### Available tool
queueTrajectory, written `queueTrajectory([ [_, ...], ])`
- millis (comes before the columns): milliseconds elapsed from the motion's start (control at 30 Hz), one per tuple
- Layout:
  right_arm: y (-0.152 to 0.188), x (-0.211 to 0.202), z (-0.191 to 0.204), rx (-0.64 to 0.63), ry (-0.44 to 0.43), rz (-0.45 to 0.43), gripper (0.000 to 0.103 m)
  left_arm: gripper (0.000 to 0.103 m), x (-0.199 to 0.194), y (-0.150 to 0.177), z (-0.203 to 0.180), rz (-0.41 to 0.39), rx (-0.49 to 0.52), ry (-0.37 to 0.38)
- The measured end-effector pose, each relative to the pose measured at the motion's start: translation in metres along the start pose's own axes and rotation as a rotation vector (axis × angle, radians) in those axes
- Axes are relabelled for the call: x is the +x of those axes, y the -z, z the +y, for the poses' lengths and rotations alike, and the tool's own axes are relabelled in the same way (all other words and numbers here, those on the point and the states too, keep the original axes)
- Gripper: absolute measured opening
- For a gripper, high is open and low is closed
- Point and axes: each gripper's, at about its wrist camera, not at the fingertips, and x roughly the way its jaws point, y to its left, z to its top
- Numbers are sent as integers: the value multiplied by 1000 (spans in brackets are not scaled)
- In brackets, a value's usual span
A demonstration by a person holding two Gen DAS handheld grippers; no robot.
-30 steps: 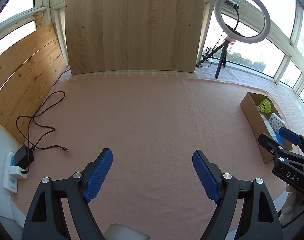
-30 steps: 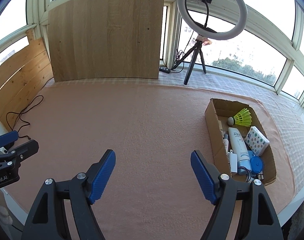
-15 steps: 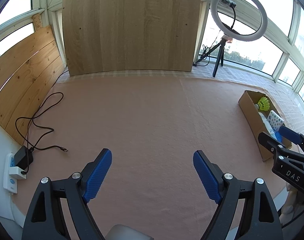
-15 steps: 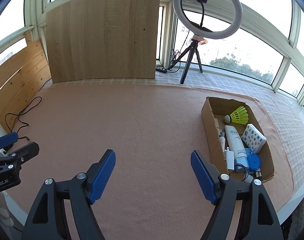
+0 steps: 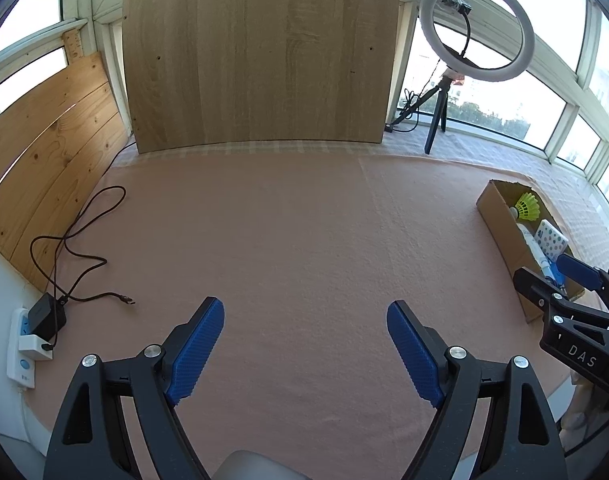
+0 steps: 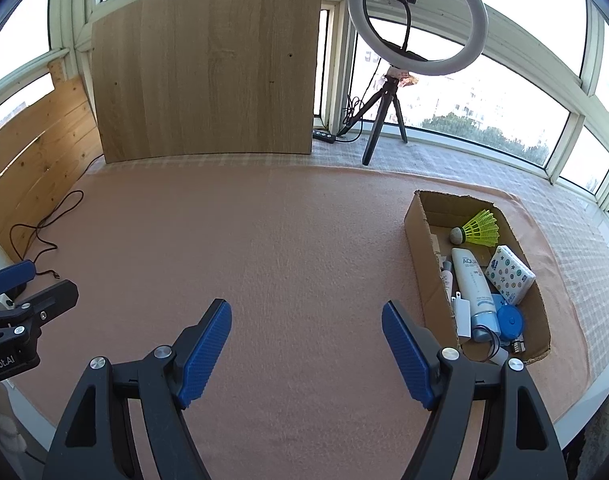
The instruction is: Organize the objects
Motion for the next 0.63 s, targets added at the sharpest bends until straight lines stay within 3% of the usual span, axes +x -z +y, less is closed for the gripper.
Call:
queueTrajectory([
  [633, 0, 7, 1, 0, 6, 19, 74, 86, 4, -3, -1, -4, 2, -1],
])
